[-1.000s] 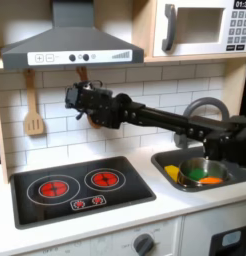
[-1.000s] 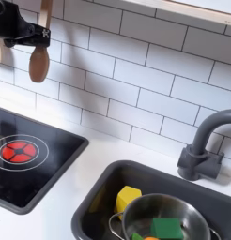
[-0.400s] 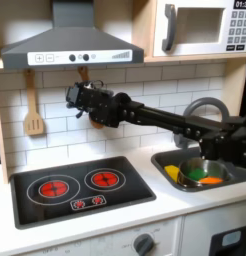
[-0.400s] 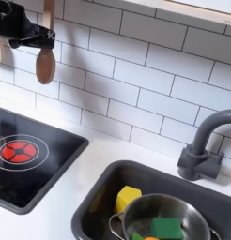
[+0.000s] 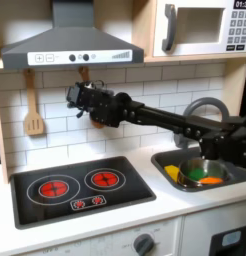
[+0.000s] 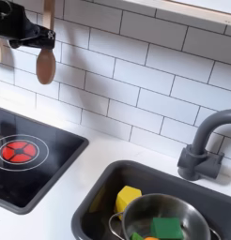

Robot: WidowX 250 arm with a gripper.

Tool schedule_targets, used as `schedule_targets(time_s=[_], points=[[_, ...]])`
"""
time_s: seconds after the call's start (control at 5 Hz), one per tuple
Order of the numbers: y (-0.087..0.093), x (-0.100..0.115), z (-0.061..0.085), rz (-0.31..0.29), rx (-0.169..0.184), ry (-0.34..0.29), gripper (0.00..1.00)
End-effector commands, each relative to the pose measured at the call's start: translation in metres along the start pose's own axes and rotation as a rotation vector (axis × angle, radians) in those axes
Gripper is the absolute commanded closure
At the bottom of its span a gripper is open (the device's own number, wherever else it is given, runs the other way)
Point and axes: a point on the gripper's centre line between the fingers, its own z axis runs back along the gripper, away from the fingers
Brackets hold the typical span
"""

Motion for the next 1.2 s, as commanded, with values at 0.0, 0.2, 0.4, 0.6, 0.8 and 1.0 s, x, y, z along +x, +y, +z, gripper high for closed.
schedule_targets(time_s=[0.0, 0.2, 0.4, 0.6, 0.8, 1.0], points=[[0.0045, -0.0022, -0.0007, 0.005, 0.022, 0.039, 1.00], [0.0029, -0.0015, -0.0022, -0.001, 0.020, 0.046, 1.00], [0.0023, -0.0010, -0.0011, -0.002, 0.023, 0.053, 1.00], [0.0026, -0.0021, -0.0012, -0.001, 0.028, 0.068, 0.00], [0.0048, -0.0028, 0.0013, 0.015, 0.032, 0.062, 0.00], [0.0024, -0.0031, 0.0024, 0.016, 0.027, 0.068, 0.00]])
